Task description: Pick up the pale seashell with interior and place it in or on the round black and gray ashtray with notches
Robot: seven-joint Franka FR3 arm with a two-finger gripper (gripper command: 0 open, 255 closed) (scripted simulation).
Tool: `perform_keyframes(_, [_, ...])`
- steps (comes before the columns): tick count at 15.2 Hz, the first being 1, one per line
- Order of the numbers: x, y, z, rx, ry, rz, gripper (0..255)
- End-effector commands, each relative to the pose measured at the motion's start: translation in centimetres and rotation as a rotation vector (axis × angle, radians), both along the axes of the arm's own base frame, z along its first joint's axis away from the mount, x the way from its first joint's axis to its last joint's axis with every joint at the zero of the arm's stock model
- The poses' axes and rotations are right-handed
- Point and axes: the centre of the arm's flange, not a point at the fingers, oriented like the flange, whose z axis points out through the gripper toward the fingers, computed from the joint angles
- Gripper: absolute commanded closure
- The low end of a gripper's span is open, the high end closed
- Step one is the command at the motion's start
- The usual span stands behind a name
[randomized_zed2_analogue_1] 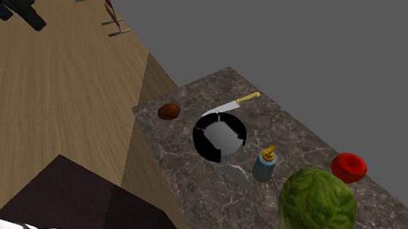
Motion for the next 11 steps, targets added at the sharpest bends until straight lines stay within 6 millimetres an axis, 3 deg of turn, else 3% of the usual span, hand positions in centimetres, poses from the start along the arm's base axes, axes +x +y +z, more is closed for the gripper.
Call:
perform_keyframes(1, [0.0, 0.0, 0.0, 0.000, 0.000, 0.000, 0])
perform_keyframes(11, [4.9, -7.2, -9.6, 0.014, 0.021, -0.175, 0])
